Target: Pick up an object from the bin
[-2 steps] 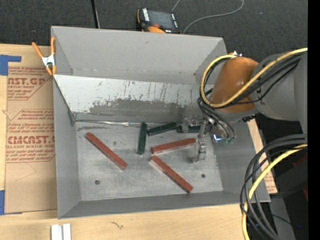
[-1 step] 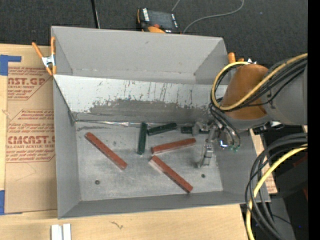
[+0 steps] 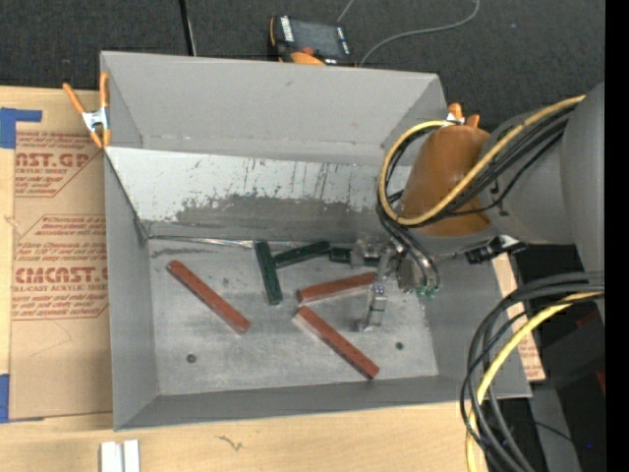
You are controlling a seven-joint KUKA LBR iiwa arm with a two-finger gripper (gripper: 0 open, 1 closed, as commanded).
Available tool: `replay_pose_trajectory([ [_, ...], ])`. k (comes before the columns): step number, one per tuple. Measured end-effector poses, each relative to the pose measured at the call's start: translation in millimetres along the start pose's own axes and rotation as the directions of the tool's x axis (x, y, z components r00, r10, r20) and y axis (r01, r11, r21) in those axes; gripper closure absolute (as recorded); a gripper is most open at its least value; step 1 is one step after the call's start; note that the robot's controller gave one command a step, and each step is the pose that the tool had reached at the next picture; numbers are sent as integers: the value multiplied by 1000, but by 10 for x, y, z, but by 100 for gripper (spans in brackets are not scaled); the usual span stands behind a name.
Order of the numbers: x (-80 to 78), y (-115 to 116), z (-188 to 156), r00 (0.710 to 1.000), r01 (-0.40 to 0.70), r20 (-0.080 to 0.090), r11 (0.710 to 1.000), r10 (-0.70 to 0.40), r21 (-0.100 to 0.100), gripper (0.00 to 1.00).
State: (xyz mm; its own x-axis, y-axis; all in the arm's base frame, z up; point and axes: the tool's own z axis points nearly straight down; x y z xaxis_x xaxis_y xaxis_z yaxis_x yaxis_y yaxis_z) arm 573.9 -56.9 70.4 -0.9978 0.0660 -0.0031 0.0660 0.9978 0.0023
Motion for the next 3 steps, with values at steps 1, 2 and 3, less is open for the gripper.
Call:
replay_pose_trajectory([
  [1,488,-53,-383,998,-66,-4,998,66,1,0],
  [2,113,467,19,999,43,-3,999,-43,1,0],
  [3,110,445,-3,999,38,0,999,-38,2,100],
])
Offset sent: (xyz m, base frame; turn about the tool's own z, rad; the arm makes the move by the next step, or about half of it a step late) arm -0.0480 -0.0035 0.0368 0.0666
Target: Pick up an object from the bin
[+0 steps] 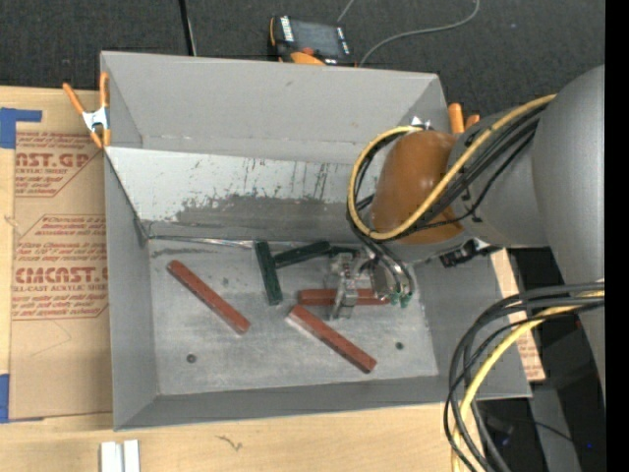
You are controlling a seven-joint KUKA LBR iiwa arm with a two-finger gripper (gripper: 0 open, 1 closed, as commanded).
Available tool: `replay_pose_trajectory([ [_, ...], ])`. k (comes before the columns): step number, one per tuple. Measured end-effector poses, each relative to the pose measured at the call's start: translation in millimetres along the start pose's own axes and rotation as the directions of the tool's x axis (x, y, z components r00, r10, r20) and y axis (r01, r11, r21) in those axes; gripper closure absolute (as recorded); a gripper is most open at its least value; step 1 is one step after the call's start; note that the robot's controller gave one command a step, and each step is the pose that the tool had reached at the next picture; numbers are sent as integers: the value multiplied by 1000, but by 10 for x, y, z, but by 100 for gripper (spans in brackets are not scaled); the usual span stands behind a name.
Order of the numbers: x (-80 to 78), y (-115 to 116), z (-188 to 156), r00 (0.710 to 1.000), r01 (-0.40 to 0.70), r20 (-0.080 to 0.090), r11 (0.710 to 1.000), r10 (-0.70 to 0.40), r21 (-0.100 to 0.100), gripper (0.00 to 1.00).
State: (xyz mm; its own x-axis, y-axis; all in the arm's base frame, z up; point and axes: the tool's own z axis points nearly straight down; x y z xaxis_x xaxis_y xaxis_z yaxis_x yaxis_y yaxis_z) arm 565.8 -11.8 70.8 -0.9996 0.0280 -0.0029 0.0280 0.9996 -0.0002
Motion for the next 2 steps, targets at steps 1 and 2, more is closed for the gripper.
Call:
replay_pose_trajectory([
  [1,206,665,-7,996,89,2,996,-89,-2,100],
  [2,355,973,-1377,994,110,6,994,-110,-3,100],
])
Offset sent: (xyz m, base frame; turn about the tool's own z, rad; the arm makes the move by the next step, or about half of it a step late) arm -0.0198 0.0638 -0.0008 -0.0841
